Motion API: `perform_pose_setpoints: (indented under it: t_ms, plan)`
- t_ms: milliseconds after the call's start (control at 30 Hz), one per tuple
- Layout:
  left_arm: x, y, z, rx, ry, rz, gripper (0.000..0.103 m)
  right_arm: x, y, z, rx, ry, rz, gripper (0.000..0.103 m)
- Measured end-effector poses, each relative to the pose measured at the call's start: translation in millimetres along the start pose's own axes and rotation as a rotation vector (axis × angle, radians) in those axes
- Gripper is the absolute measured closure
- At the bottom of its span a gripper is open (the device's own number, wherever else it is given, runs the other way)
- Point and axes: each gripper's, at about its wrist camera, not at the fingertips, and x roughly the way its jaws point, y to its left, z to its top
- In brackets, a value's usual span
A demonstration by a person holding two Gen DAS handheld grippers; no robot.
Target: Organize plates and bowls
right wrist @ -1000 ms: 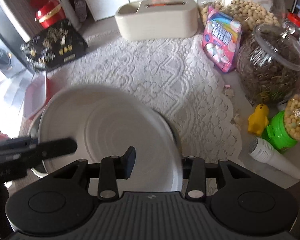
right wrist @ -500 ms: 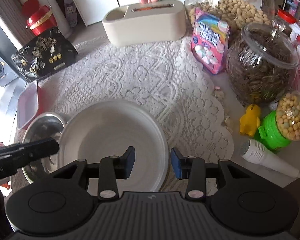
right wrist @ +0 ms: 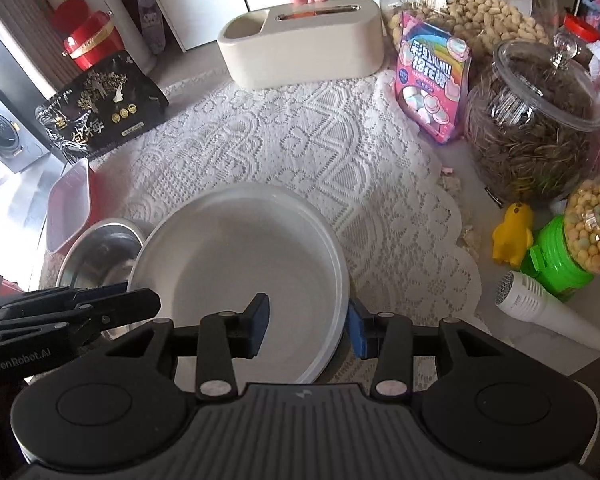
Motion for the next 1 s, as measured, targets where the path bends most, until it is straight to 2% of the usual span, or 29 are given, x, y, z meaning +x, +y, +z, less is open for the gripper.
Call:
perform_pose_setpoints:
  t_ms: [233, 467, 667, 800, 833, 1000]
  plan:
    - [8, -1, -2, 0.01, 0.004, 0.053, 0.078, 15, -1, -9, -0.028, 0.011, -0.05, 0.061]
    - [10, 4, -4, 0.004, 0.002, 0.088, 0.078, 20, -6, -9, -0.02, 0.0, -0.042, 0.061]
    - [19, 1, -3, 0.003, 0.01, 0.123, 0.078, 29, -10, -8, -0.042, -0.025, -0.042, 0.054]
    - [16, -8, 0, 0.012, 0.004, 0.125, 0.076, 44, -20, -7, -0.035, 0.002, -0.011, 0.053]
    - [12, -9, 0, 0.015, -0.002, 0.118, 0.076, 49, -22, -5, -0.035, 0.016, 0.009, 0.049]
    - [4, 1, 5, -0.021, 0.007, 0.131, 0.076, 74, -27, 0, -0.067, 0.066, 0.094, 0.046]
